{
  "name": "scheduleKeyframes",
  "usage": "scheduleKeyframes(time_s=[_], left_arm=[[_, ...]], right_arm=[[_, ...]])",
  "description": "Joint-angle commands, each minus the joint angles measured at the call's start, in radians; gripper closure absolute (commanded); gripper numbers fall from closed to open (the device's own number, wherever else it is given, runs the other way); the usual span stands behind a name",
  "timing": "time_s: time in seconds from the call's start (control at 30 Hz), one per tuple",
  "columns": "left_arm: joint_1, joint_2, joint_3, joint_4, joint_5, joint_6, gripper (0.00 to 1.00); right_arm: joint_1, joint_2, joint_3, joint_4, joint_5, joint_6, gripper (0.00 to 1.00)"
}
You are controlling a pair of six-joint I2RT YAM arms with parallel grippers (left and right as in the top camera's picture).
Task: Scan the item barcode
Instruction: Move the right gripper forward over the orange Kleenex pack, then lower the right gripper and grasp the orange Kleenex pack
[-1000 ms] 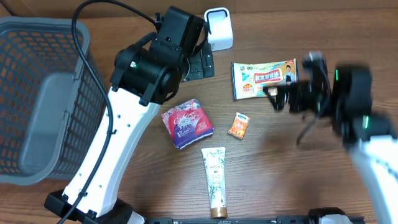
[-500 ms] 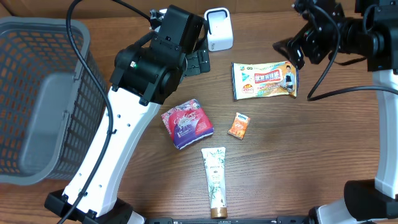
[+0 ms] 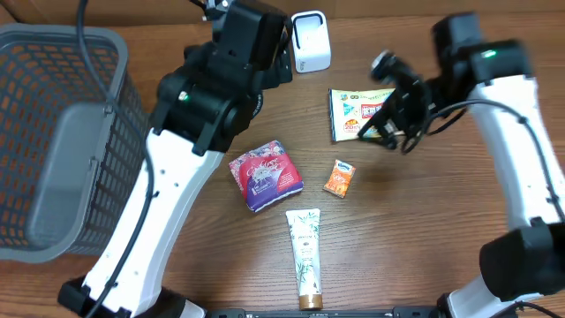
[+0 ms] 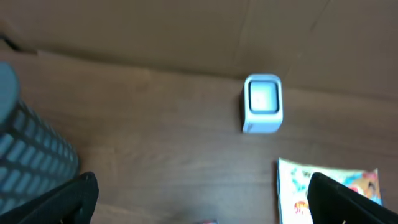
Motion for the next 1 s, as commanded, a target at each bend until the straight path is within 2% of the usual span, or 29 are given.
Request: scheduleKeyframes(time_s=[0.0, 0.13, 0.2, 0.27, 0.33, 0.43, 0.53, 0.7, 0.83, 0.97], left_arm=[[-0.006, -0.078, 0.004, 0.043, -0.048, 0.093, 0.0], [-0.006, -0.085, 0.004, 0.051, -0.071, 0.121, 0.01], [-0.006, -0.085, 0.003, 0.047, -0.1, 0.12, 0.0], [-0.006, -0.085, 0.003, 0.045, -0.103, 0.121, 0.0], [-0.005, -0.085, 0.003, 0.044, -0.111, 0.121, 0.0], [-0.005, -0.085, 0.003, 0.045, -0.138, 0.12, 0.0], [-0.005, -0.085, 0.003, 0.029, -0.174, 0.12, 0.01], [-0.005, -0.085, 0.003, -0.004, -0.208, 0.121, 0.01], [-0.005, -0.085, 0.003, -0.027, -0.212, 0.135, 0.0], [-0.005, -0.085, 0.003, -0.063, -0.219, 0.135, 0.0]], right_arm=[[0.072, 0.003, -0.108, 0.062, 0.042, 0.069, 0.0], [0.175, 0.003, -0.12, 0.076, 0.152, 0.094, 0.0], [0.222, 0.003, -0.121, 0.127, 0.277, 0.093, 0.0], [0.251, 0.009, -0.121, 0.266, 0.513, 0.092, 0.0], [0.264, 0.009, -0.12, 0.441, 0.645, 0.091, 0.0], [0.264, 0.009, -0.118, 0.645, 0.64, 0.09, 0.0], [0.264, 0.009, -0.117, 0.736, 0.598, 0.072, 0.0], [0.264, 0.008, -0.116, 0.641, 0.482, -0.085, 0.0], [0.267, -0.005, -0.116, 0.444, 0.417, -0.203, 0.0], [0.262, -0.055, -0.137, 0.318, 0.344, -0.206, 0.0]])
